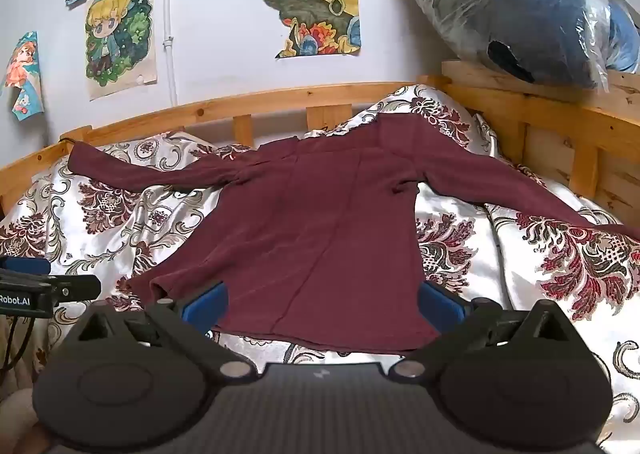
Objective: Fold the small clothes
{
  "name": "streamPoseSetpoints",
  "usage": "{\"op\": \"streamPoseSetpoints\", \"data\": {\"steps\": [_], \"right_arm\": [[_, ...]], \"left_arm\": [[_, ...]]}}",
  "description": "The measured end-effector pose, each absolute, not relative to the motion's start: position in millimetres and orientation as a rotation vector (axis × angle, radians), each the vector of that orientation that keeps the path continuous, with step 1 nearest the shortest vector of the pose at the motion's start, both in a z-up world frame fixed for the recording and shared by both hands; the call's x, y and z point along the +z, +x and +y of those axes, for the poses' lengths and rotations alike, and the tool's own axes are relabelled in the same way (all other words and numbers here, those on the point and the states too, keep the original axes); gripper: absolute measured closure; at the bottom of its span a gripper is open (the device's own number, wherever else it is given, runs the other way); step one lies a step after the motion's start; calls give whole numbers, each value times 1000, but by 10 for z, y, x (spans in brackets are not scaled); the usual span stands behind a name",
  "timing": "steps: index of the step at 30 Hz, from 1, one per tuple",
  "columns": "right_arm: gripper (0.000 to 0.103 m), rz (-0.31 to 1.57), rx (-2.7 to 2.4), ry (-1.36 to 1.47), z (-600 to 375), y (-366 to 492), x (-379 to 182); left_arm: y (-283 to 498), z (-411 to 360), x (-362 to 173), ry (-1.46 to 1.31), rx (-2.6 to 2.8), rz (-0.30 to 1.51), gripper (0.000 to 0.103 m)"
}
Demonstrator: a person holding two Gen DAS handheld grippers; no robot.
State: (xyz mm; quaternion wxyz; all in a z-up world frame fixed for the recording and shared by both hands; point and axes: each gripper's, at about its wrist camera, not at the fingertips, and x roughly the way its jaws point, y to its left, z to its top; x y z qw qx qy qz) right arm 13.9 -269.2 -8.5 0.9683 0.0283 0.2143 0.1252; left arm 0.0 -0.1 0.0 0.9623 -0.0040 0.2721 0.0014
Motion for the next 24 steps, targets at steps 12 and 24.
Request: {"op": "streamPoseSetpoints", "data": {"steps": [12,24], "right_arm": [[0,438,255,59,-2673,122,-78],[0,442,247,63,-2695,126,-89]], "left_arm": [[-10,-3,8,-12,0,556,1],[-6,7,-6,-15,0,561,1]]}}
